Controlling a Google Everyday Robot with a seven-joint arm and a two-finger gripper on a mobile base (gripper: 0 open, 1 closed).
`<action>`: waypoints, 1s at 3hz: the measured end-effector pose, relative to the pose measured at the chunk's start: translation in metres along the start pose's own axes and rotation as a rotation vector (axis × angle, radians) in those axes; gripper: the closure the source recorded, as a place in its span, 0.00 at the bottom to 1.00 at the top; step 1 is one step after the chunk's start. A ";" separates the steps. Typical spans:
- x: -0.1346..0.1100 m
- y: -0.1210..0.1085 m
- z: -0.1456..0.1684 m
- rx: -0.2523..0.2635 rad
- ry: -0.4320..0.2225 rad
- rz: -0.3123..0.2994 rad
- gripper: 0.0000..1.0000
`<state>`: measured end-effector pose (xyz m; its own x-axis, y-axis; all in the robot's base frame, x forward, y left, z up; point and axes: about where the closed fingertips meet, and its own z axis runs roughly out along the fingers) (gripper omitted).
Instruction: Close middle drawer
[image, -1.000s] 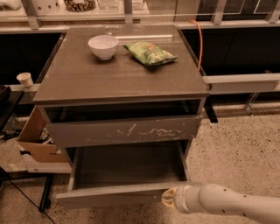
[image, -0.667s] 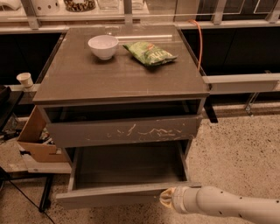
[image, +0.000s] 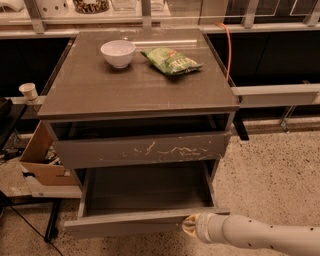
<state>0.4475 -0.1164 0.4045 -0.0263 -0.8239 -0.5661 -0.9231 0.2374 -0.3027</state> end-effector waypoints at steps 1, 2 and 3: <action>0.005 -0.025 0.014 0.100 -0.009 -0.068 1.00; 0.006 -0.046 0.024 0.170 -0.029 -0.093 1.00; 0.004 -0.079 0.045 0.260 -0.075 -0.124 1.00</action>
Offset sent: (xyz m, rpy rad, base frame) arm 0.0785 -0.0084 -0.0100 -0.0072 -0.2875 -0.0359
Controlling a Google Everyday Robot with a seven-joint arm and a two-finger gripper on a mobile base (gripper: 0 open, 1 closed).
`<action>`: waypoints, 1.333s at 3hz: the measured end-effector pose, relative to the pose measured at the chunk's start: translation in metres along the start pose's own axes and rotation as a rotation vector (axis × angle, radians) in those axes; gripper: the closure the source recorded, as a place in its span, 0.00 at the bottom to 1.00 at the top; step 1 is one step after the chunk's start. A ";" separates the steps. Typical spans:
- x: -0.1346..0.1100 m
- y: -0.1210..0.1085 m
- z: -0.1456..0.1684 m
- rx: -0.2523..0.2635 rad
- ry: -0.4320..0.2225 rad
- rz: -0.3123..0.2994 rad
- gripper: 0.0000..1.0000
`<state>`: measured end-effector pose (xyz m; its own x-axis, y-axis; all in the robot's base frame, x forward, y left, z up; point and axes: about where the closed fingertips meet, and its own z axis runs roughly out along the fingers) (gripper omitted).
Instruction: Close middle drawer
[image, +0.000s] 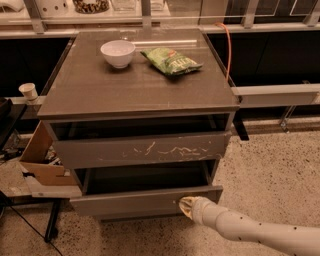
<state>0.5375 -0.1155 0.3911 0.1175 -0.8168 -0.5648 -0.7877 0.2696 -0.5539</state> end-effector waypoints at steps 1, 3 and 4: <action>0.002 -0.017 0.018 0.040 -0.020 -0.014 1.00; 0.002 -0.047 0.056 0.064 -0.032 -0.036 1.00; 0.001 -0.054 0.066 0.065 -0.033 -0.043 1.00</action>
Offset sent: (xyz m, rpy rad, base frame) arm 0.0833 0.0114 -0.0096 0.0141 -0.0979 -0.0011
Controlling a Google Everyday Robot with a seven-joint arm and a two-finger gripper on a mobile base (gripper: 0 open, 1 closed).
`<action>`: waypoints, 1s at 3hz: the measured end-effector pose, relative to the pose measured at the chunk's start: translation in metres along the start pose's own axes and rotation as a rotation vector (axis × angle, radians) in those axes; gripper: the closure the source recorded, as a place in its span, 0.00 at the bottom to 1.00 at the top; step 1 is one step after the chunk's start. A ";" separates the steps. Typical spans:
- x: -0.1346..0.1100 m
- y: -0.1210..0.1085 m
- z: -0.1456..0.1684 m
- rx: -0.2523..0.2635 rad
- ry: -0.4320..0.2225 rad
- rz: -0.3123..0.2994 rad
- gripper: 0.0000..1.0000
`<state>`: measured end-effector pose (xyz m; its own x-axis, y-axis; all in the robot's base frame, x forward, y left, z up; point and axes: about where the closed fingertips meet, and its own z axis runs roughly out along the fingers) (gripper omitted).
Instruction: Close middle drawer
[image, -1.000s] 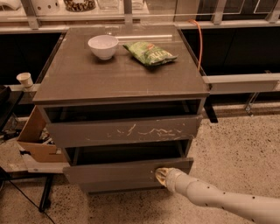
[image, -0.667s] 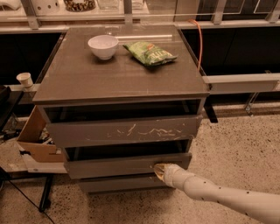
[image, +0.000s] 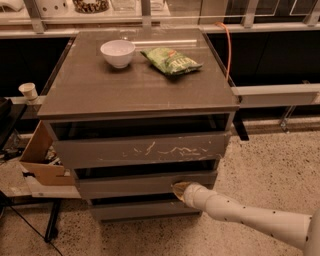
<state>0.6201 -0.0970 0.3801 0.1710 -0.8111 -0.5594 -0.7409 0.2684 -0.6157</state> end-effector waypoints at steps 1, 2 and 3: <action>-0.001 0.002 -0.001 0.000 0.000 0.000 1.00; -0.007 0.016 -0.021 -0.073 0.002 0.025 1.00; -0.022 0.047 -0.068 -0.223 0.006 0.087 1.00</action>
Offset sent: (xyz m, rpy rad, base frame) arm -0.1083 -0.0130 0.0333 0.0053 0.3047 0.1052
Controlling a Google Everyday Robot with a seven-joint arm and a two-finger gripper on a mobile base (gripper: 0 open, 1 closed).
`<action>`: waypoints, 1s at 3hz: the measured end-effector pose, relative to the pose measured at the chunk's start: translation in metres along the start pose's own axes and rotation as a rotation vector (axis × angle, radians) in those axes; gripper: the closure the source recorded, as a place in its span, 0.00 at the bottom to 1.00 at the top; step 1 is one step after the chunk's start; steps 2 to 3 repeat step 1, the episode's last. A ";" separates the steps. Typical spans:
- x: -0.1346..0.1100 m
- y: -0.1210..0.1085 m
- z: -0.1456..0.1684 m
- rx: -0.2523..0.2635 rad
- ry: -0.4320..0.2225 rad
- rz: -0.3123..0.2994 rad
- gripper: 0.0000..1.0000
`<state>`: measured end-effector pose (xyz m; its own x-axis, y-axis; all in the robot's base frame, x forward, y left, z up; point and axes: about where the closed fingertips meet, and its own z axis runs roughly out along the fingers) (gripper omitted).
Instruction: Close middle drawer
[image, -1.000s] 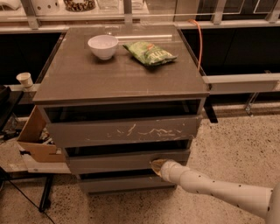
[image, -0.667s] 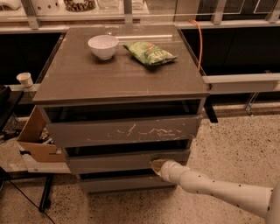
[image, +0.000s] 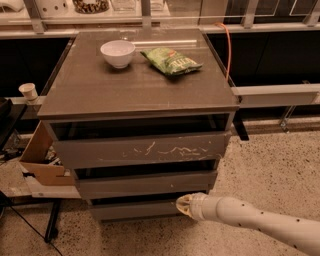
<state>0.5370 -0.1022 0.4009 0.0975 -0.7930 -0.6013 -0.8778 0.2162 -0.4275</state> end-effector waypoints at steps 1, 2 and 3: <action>0.000 0.020 -0.005 -0.075 0.002 0.005 0.84; 0.000 0.020 -0.005 -0.075 0.002 0.005 0.84; 0.000 0.020 -0.005 -0.075 0.002 0.005 0.84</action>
Offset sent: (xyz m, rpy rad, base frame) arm 0.0000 0.0000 0.0000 0.0000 0.0000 0.0000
